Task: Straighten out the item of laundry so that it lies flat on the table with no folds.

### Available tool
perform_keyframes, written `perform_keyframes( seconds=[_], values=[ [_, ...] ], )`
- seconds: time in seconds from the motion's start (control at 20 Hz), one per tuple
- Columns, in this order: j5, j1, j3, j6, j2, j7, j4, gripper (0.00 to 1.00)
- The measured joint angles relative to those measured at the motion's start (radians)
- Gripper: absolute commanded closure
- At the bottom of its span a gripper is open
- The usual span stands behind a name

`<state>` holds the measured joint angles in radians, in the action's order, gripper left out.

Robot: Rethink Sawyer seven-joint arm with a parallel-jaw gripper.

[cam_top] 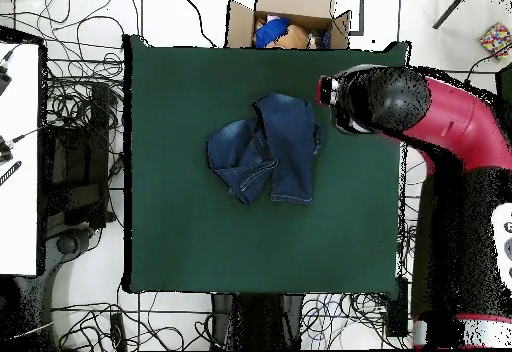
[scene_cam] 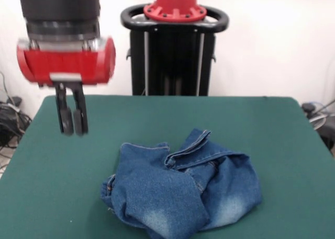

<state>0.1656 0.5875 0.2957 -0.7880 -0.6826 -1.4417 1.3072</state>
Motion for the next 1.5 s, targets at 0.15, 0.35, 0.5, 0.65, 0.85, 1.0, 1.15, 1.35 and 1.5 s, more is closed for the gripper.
perform_keyframes(
  seconds=[0.15,0.35,0.5,0.65,0.85,1.0,1.15,1.35,1.5],
  values=[
    [0.016,0.000,0.000,0.062,0.031,0.000,0.019,1.00],
    [0.032,0.000,0.000,0.151,0.070,0.000,0.058,1.00],
    [0.039,0.000,0.000,0.197,0.096,0.000,0.081,1.00],
    [0.062,-0.001,0.000,0.230,0.134,0.000,0.107,0.00],
    [0.072,-0.004,-0.001,0.233,0.149,0.000,0.110,0.00],
    [0.073,-0.011,-0.004,0.233,0.162,0.000,0.108,0.00],
    [0.073,-0.018,-0.004,0.233,0.184,0.000,0.093,0.00],
    [0.073,-0.020,-0.004,0.233,0.214,0.000,0.067,0.00],
    [0.073,-0.020,-0.004,0.233,0.257,0.000,0.022,0.00]
  ],
)
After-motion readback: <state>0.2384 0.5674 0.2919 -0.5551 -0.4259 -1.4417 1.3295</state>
